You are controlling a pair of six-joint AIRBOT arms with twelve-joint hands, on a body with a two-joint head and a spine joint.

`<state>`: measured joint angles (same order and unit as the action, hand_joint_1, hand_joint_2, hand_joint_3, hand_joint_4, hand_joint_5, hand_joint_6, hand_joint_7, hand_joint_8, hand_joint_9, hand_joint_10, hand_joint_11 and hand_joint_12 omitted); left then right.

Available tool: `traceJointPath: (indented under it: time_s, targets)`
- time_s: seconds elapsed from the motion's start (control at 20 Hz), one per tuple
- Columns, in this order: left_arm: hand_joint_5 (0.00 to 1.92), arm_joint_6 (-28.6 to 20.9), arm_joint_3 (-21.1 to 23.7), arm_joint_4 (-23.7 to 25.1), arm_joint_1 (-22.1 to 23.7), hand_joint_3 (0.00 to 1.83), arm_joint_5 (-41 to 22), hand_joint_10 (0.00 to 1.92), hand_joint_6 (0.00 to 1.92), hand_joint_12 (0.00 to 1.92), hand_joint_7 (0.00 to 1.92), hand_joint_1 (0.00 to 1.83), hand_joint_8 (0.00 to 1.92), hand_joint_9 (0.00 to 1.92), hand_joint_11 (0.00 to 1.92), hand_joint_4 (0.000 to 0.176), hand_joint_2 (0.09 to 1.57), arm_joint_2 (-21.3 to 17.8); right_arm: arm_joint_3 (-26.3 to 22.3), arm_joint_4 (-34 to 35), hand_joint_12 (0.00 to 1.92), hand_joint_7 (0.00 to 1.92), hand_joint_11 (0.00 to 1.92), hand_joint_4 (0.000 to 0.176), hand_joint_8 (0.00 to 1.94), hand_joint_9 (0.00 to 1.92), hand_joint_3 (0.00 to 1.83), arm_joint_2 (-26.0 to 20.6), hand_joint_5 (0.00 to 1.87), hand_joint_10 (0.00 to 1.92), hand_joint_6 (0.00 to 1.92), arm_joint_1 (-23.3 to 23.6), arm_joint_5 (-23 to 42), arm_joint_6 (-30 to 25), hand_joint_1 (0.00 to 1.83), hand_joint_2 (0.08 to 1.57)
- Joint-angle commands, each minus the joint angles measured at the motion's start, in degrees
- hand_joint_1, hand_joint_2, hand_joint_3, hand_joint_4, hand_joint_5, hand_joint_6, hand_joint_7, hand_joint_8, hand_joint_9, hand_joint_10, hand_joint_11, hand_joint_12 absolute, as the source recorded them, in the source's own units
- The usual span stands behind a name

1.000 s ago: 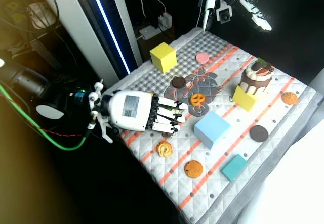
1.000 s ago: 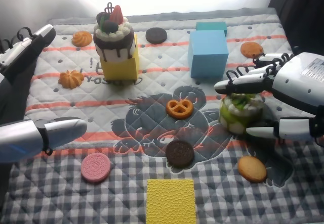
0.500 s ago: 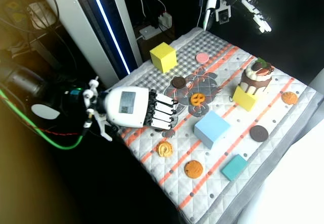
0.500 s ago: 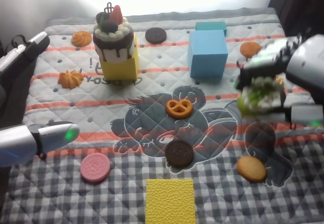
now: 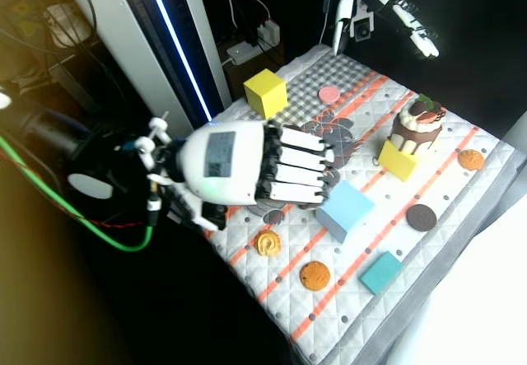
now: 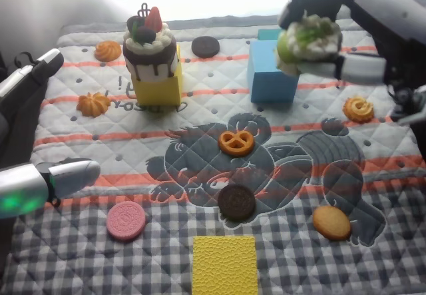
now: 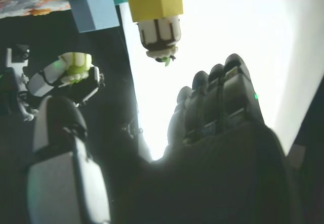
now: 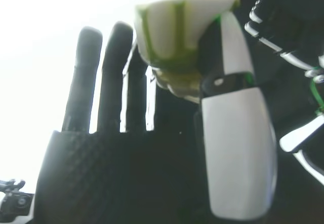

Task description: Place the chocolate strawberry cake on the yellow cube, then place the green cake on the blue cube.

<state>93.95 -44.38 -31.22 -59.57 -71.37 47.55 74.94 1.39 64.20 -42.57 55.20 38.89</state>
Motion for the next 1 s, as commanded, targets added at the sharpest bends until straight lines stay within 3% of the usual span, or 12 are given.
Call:
traceJointPath:
  time_s: [0.0, 0.1, 0.2, 0.25, 0.45, 0.5, 0.55, 0.7, 0.75, 0.9, 0.95]
  targets:
    - [0.06, -0.57, -0.1, 1.77, 0.3, 0.01, -6.58, 0.0, 0.01, 0.0, 0.08, 0.74, 0.01, 0.01, 0.0, 0.072, 0.93, -0.16, 0.91, 1.52, 1.4, 0.91, 0.74, 0.0, 1.04, 0.87, 0.0, 0.77, 0.86, 1.24, 1.23, 1.62, 5.88, -0.24, 1.35, 1.15]
    - [0.05, -0.57, -0.05, 1.92, 0.3, 0.01, -6.75, 0.0, 0.01, 0.0, 0.07, 0.75, 0.0, 0.0, 0.0, 0.073, 0.92, -0.28, 2.47, 2.19, 1.42, 0.95, 0.74, 0.0, 1.05, 0.88, 0.0, 2.46, 0.84, 1.23, 1.19, 2.98, 3.88, -0.24, 1.35, 1.14]
    - [0.07, -0.61, -0.04, 2.05, 0.3, 0.0, -6.95, 0.0, 0.01, 0.0, 0.06, 0.78, 0.0, 0.0, 0.0, 0.059, 0.92, -0.32, 4.21, 2.23, 1.48, 0.96, 0.71, 0.0, 1.04, 0.88, 0.0, 4.42, 0.86, 1.26, 1.14, 4.44, 1.08, -0.24, 1.36, 1.14]
    - [0.07, -0.62, -0.05, 2.09, 0.3, 0.0, -6.95, 0.0, 0.01, 0.0, 0.05, 0.79, 0.0, 0.0, 0.0, 0.083, 0.91, -0.31, 4.52, 2.23, 1.53, 0.91, 0.7, 0.0, 1.11, 0.86, 0.0, 4.8, 0.88, 1.3, 1.1, 4.71, 0.59, -0.24, 1.35, 1.14]
    - [0.07, -0.62, -0.05, 2.26, 0.31, 0.0, -6.88, 0.0, 0.01, 0.0, 0.05, 0.8, 0.0, 0.0, 0.0, 0.068, 0.91, -0.25, 6.63, 2.23, 1.55, 0.85, 0.63, 0.0, 1.21, 0.79, 0.0, 7.03, 0.88, 1.37, 1.13, 5.82, -2.43, -0.17, 1.34, 1.16]
    - [0.07, -0.63, -0.01, 2.31, 0.31, 0.0, -6.97, 0.0, 0.01, 0.0, 0.04, 0.8, 0.0, 0.0, 0.0, 0.077, 0.91, -0.26, 6.92, 2.23, 1.52, 0.88, 0.64, 0.0, 1.14, 0.8, 0.0, 7.16, 0.87, 1.34, 1.18, 5.86, -2.77, -0.15, 1.35, 1.16]
    - [0.08, -0.67, 0.05, 2.36, 0.3, 0.0, -7.04, 0.0, 0.01, 0.0, 0.05, 0.82, 0.0, 0.0, 0.0, 0.081, 0.91, -0.26, 7.33, 2.23, 1.56, 0.88, 0.64, 0.0, 1.14, 0.8, 0.0, 7.35, 0.9, 1.37, 1.11, 5.95, -3.39, -0.13, 1.35, 1.16]
    - [0.07, -0.86, 0.11, 2.36, 0.26, 0.0, -7.04, 0.0, 0.0, 0.0, 0.06, 0.81, 0.01, 0.0, 0.0, 0.077, 0.91, -0.24, 8.0, 2.23, 1.54, 0.87, 0.63, 0.0, 1.15, 0.81, 0.0, 7.71, 0.93, 1.36, 1.06, 6.3, -4.58, -0.11, 1.35, 1.15]
    - [0.07, -0.92, 0.1, 2.35, 0.26, 0.0, -7.04, 0.0, 0.0, 0.0, 0.07, 0.8, 0.01, 0.0, 0.0, 0.086, 0.91, -0.22, 8.07, 2.23, 1.53, 0.89, 0.62, 0.0, 1.12, 0.81, 0.0, 7.71, 0.92, 1.36, 1.08, 6.3, -4.58, -0.06, 1.35, 1.15]
    - [0.06, -1.15, 0.11, 2.34, 0.21, 0.0, -7.19, 0.0, 0.0, 0.0, 0.07, 0.8, 0.01, 0.0, 0.0, 0.078, 0.91, -0.2, 8.61, 2.43, 1.5, 0.87, 0.64, 0.0, 1.15, 0.81, 0.0, 7.99, 0.9, 1.34, 1.11, 6.3, -5.24, 0.11, 1.36, 1.15]
    - [0.06, -1.38, 0.11, 2.34, 0.13, 0.0, -7.29, 0.0, 0.0, 0.0, 0.07, 0.79, 0.01, 0.0, 0.0, 0.066, 0.92, -0.21, 8.93, 2.58, 1.56, 0.88, 0.66, 0.0, 1.13, 0.82, 0.0, 8.27, 0.92, 1.36, 1.07, 6.3, -5.71, 0.11, 1.35, 1.15]
